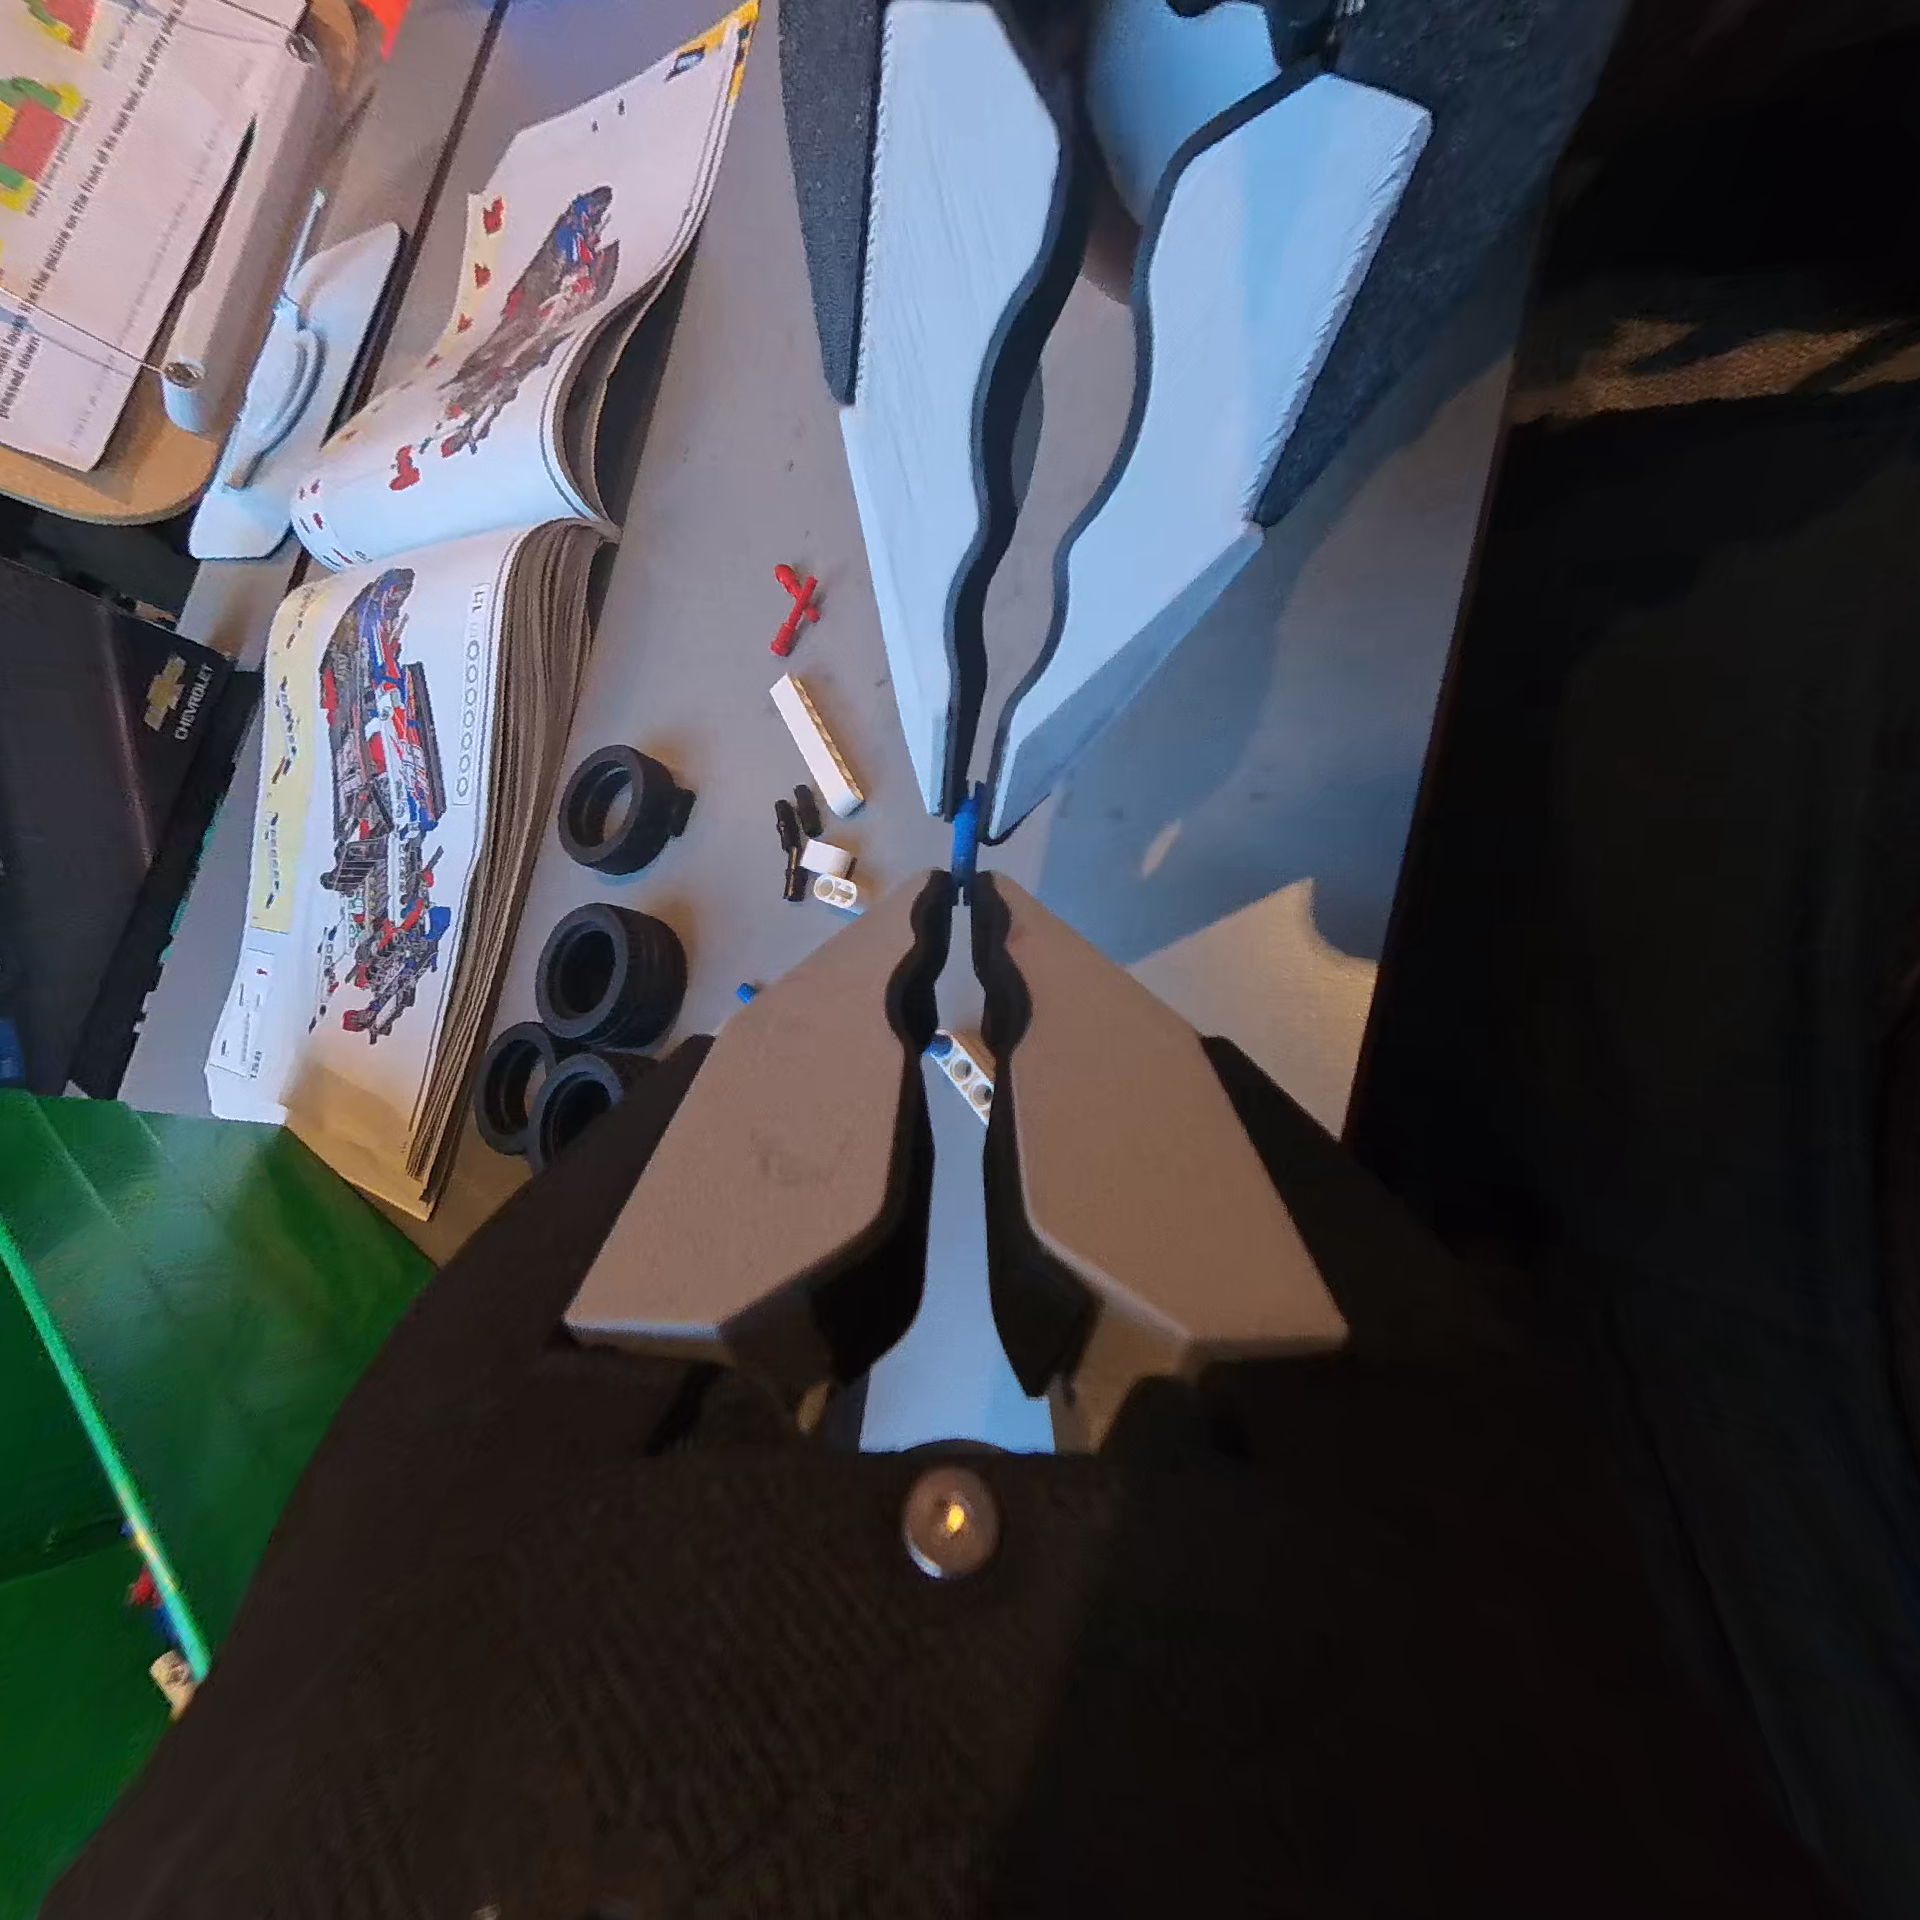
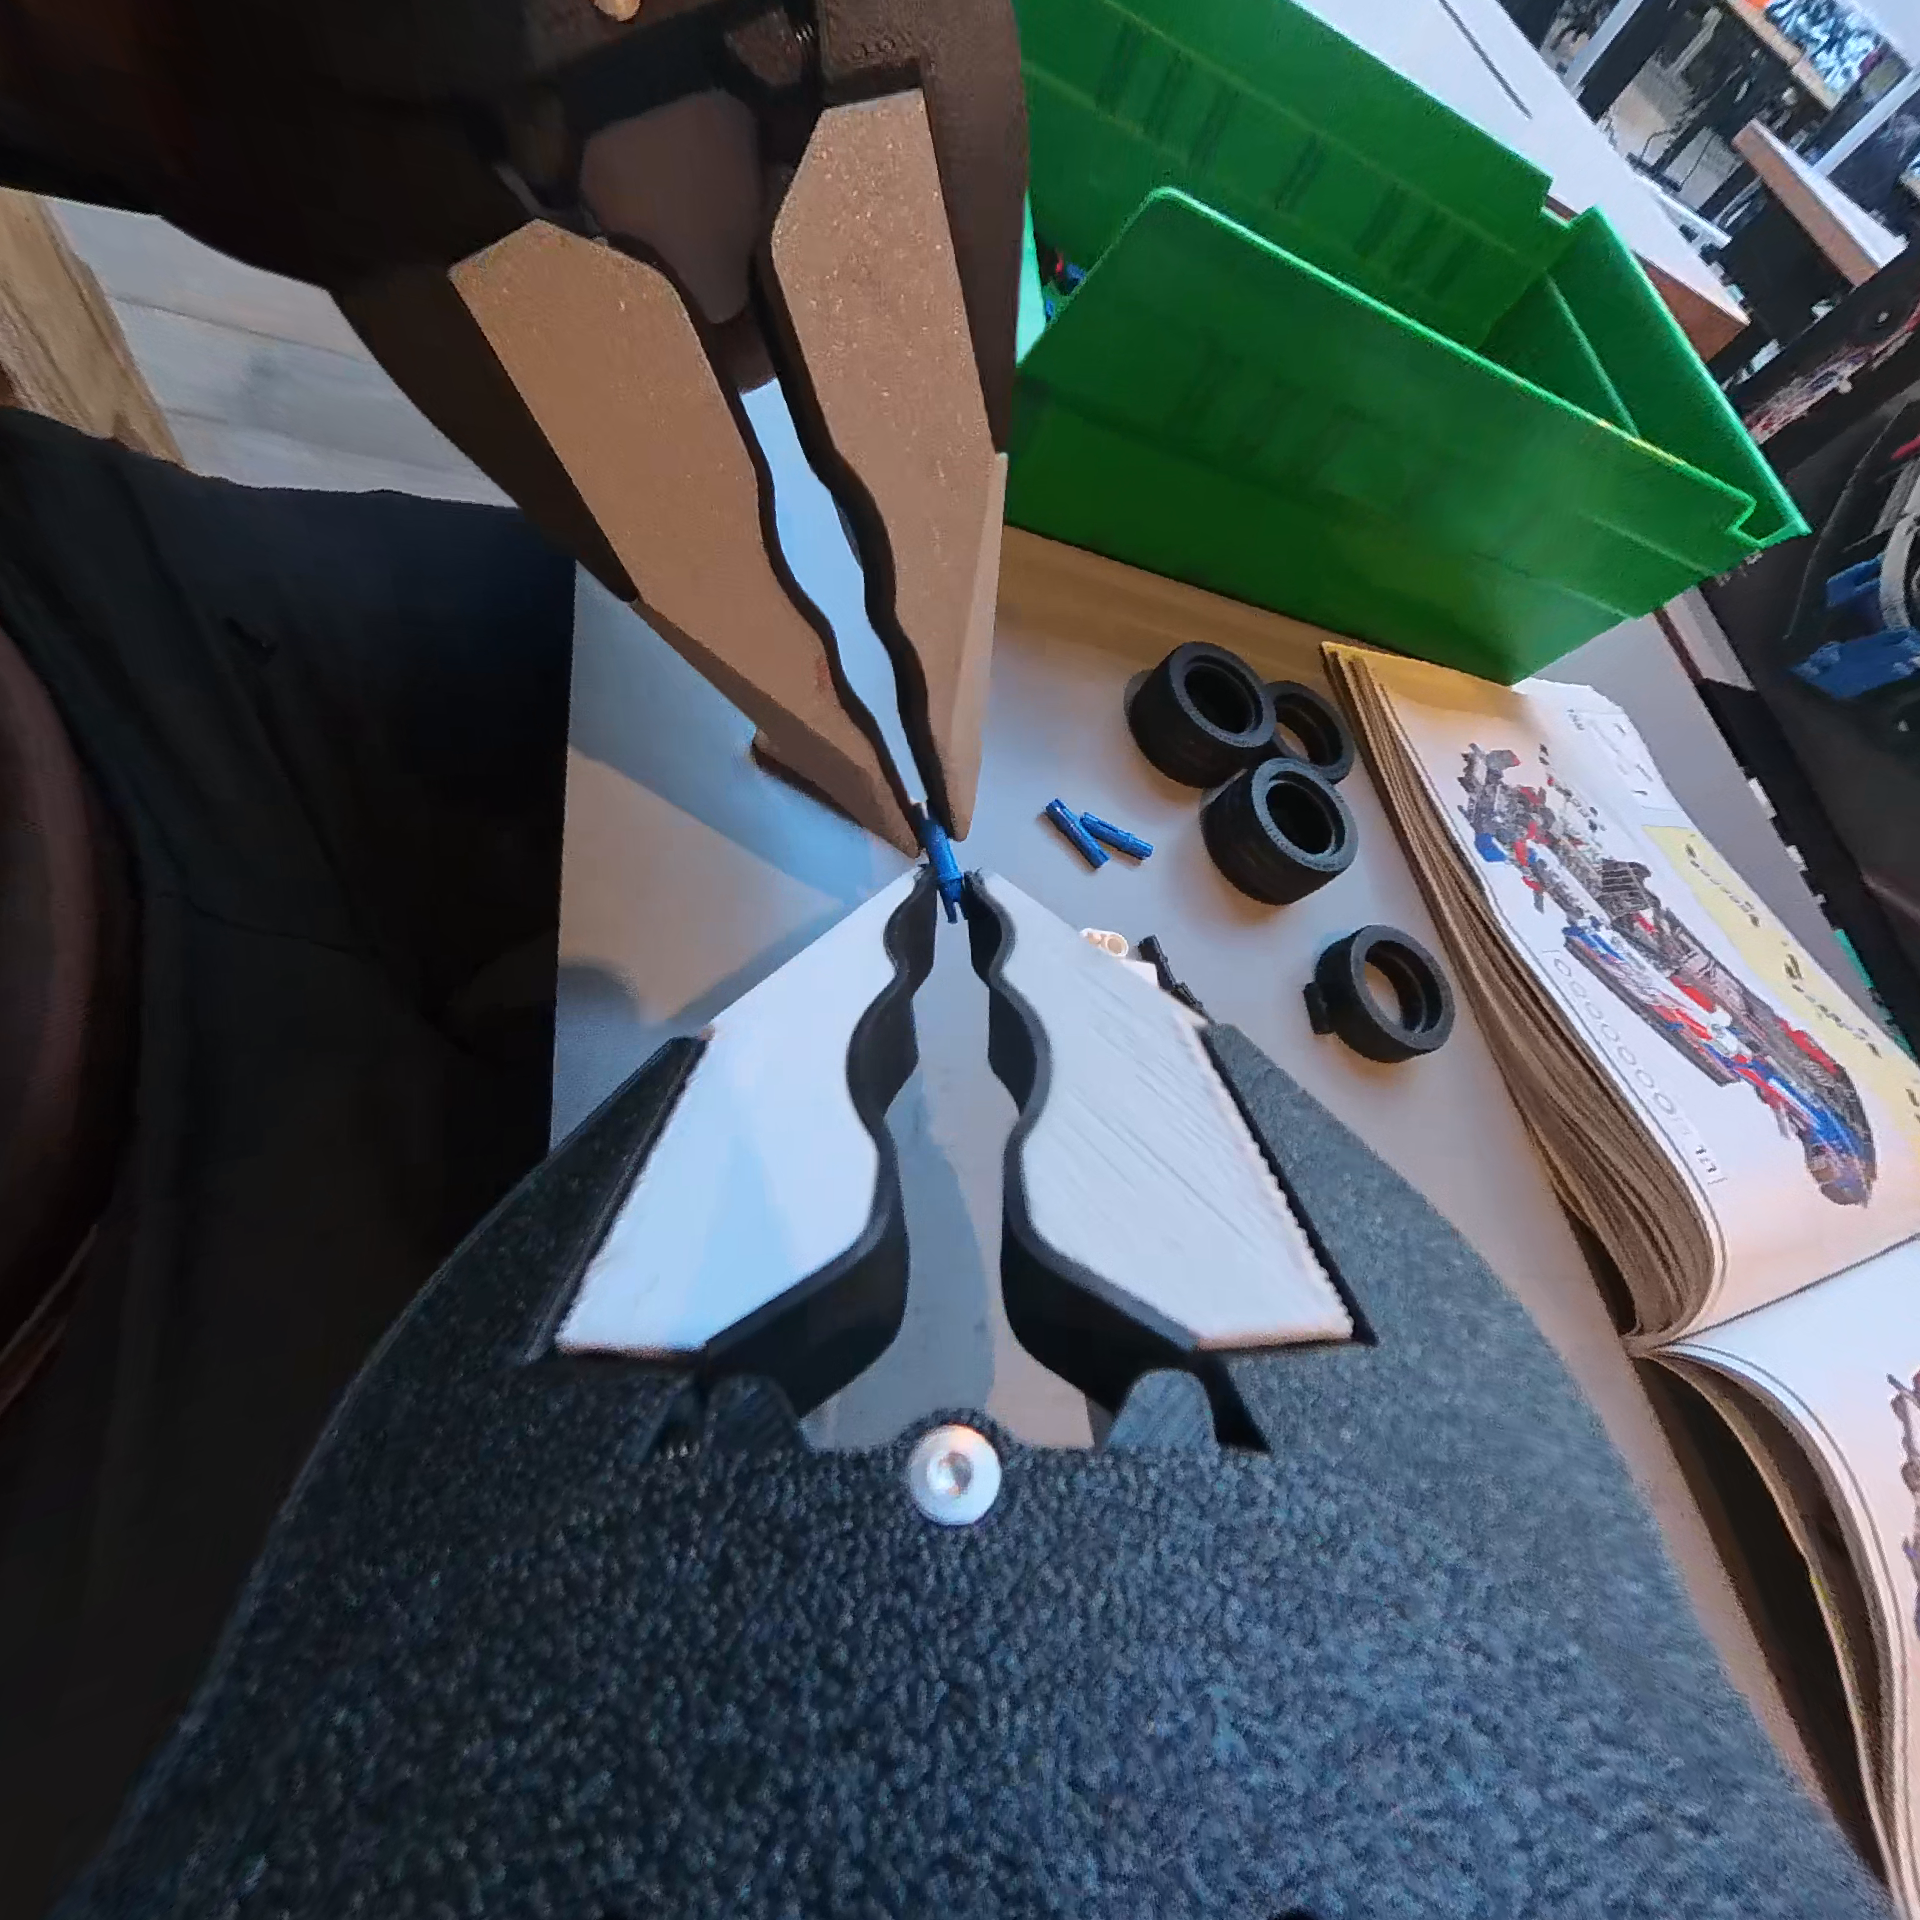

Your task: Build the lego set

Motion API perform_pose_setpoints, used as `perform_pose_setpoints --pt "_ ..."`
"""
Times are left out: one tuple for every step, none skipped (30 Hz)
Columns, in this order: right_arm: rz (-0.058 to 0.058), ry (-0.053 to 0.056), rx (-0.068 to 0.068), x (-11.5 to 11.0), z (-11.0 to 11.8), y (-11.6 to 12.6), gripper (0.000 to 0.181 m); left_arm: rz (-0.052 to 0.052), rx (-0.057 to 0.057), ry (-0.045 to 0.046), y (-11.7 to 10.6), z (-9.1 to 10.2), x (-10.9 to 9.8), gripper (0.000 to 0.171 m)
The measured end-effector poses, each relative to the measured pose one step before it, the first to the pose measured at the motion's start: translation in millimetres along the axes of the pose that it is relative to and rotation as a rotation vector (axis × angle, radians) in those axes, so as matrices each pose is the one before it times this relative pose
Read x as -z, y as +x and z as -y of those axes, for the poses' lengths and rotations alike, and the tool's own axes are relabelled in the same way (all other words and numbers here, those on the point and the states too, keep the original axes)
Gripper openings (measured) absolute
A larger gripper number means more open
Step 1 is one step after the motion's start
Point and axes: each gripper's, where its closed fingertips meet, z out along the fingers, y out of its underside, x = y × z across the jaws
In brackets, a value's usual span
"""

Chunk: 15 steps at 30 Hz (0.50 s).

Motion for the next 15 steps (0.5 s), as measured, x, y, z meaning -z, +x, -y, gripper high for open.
perform_pose_setpoints --pt "0.0070 0.0056 -0.0097 -0.06 0.41 -0.43 0.005 0.0037 -0.0030 0.00262 0.25 -0.24 0.54 0.001" --pt "0.0095 0.0045 -0.0143 -0.53 -0.04 -0.46 0.005 0.0054 -0.0063 -0.00204 0.31 -0.72 -0.03 0.001" --pt "0.0065 0.0058 -0.0153 -0.68 -0.16 -0.10 0.006 0.0080 -0.0059 -0.00183 -0.15 -0.62 -0.04 0.001" --pt "0.0029 0.0088 -0.0162 -0.33 0.44 0.72 0.006 0.0126 -0.0066 0.00520 -0.91 -0.30 -0.04 0.002" --pt "0.0104 0.0091 -0.0191 -0.02 0.68 -0.10 0.006 0.0077 -0.0107 0.01008 -0.20 0.09 0.56 0.002" --pt "0.0147 0.0129 -0.0260 0.14 1.18 -0.41 0.006 0.0114 -0.0201 0.01149 -0.41 0.06 1.11 0.002" --pt "0.0152 0.0196 -0.0349 0.27 2.00 -0.03 0.006 0.0145 -0.0095 0.00410 -1.10 -0.46 0.94 0.002" --pt "0.0209 0.0156 -0.0393 0.13 1.16 -0.37 0.006 0.0041 0.0011 0.00620 0.06 0.13 0.74 0.001" --pt "0.0235 0.0141 -0.0389 0.22 0.88 -0.56 0.006 0.0019 -0.0025 0.00693 0.26 0.26 0.82 0.002" --pt "0.0202 0.0186 -0.0388 0.67 1.44 -0.04 0.006 0.0134 -0.0145 0.01337 -0.94 1.15 0.96 0.002" --pt "0.0147 0.0210 -0.0389 1.14 2.41 0.89 0.006 0.0221 -0.0194 0.00938 -1.87 0.48 0.89 0.002" --pt "0.0095 0.0163 -0.0334 1.55 1.99 1.67 0.006 0.0157 -0.0106 -0.00443 -1.44 -0.84 0.38 0.002" --pt "0.0108 0.0141 -0.0286 1.69 1.72 1.30 0.006 0.0046 -0.0039 -0.00101 -0.54 -0.13 0.70 0.002" --pt "0.0112 0.0130 -0.0275 1.62 1.49 1.00 0.006 0.0028 0.0004 0.01032 -0.46 1.38 1.02 0.002" --pt "0.0127 0.0132 -0.0263 1.19 1.51 0.35 0.006 -0.0005 0.0044 0.00395 -0.36 0.80 0.73 0.002"
